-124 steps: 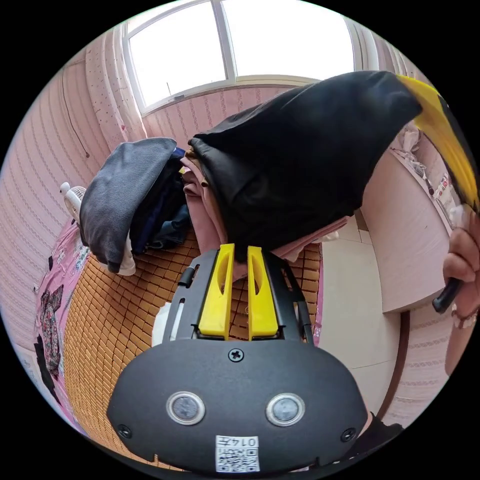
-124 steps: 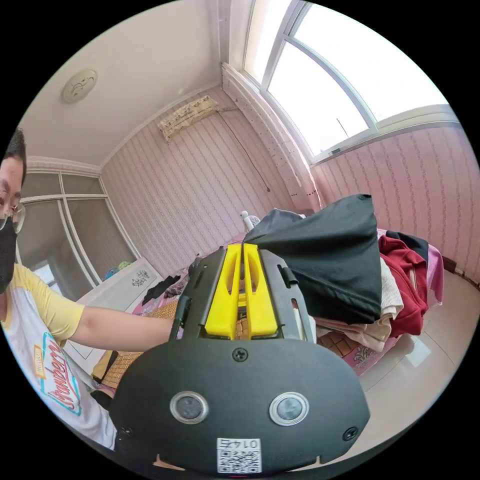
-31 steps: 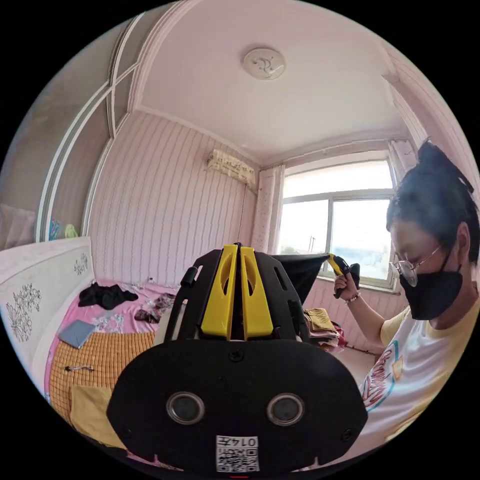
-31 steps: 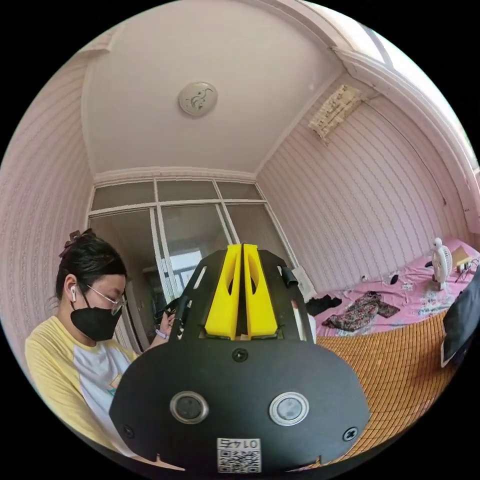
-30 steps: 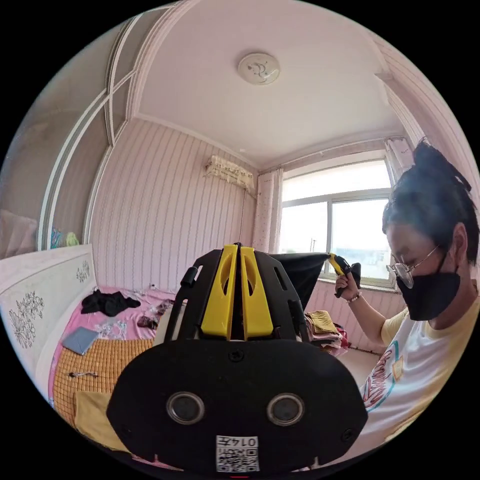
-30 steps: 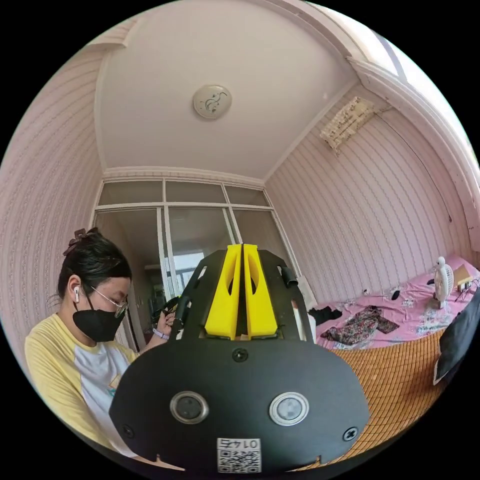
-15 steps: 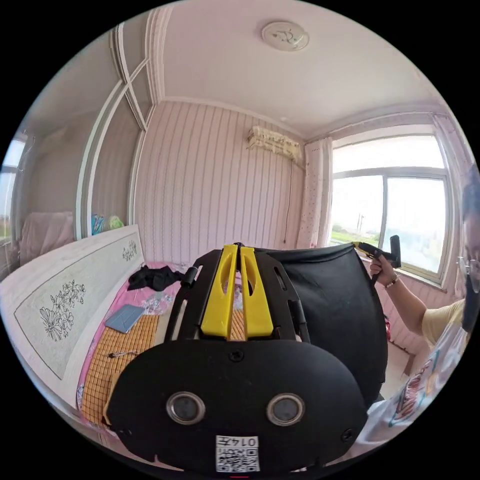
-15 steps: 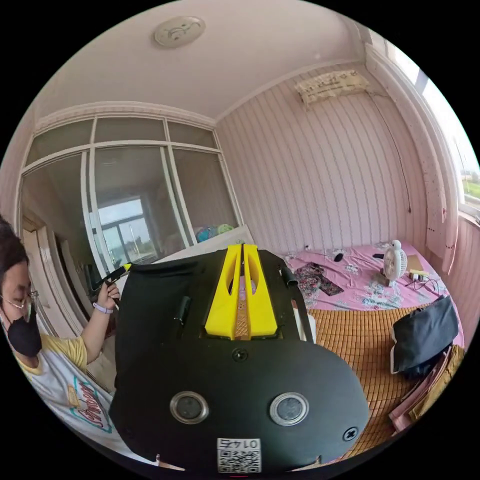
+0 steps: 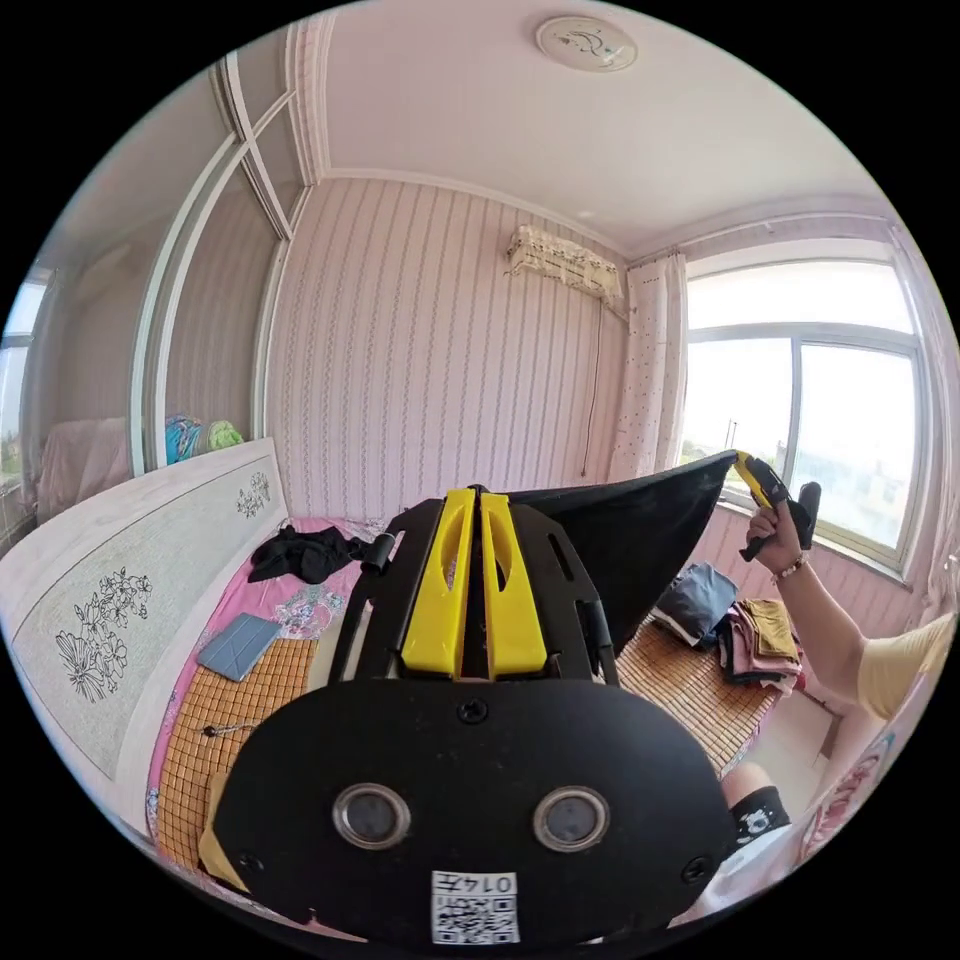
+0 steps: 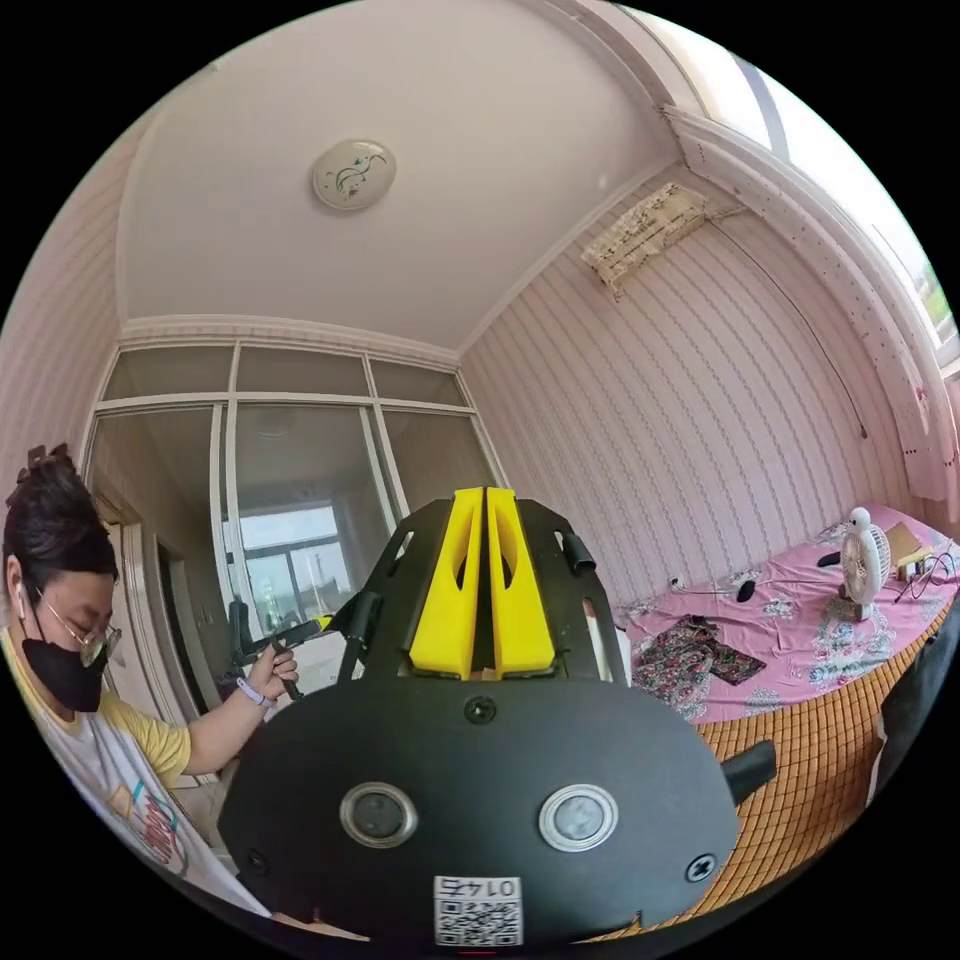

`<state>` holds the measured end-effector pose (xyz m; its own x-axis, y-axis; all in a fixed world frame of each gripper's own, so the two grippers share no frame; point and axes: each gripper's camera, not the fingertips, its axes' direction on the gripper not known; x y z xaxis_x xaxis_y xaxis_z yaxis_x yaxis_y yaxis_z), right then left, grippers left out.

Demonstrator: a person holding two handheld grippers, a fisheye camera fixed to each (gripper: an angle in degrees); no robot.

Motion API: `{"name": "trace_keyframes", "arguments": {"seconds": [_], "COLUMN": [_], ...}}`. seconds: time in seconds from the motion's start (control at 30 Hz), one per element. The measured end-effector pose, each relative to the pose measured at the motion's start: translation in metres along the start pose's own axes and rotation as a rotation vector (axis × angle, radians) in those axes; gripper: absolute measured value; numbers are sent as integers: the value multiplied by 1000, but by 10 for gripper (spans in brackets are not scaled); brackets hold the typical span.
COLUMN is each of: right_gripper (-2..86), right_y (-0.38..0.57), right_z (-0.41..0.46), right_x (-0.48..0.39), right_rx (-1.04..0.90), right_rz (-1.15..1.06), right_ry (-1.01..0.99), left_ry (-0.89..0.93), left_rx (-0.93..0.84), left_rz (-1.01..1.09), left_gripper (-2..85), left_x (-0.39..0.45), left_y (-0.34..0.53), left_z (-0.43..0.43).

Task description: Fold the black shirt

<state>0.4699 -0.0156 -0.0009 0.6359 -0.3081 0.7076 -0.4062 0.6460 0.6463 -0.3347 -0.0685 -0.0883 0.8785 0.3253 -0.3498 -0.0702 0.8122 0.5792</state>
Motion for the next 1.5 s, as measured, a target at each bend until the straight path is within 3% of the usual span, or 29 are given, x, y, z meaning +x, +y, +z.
{"name": "trace_keyframes", "arguments": {"seconds": [0.2,0.4,0.63,0.9,1.03,1.27,1.5], "right_gripper": [0,2,2,3,3,4,7], "right_y": [168,290,351,401,414,409,424], "right_z": [-22,-11,-19,-35,-42,-47,-37], "right_x": [85,131,153,141,136,136,128], "right_rx": [-343,-721,-895,-1102,-1090,-1030,-1190], "right_rz": [309,420,561,597,639,738,738], "right_ry": [250,504,564,608,654,624,613], "left_ry": [30,91,54,19,17,32,-14], "left_rx": [-391,-775,-1062,-1167,-1150,-1133,-1218], "left_rz": [-86,-225,-257,-175,-276,-247,-277], "left_gripper": [-10,-10,-10,-9,-6,-8,13], "left_x": [4,15,33,61,59,65,77], "left_y": [141,276,356,378,379,372,381], "left_z": [91,192,234,244,248,236,233]}}
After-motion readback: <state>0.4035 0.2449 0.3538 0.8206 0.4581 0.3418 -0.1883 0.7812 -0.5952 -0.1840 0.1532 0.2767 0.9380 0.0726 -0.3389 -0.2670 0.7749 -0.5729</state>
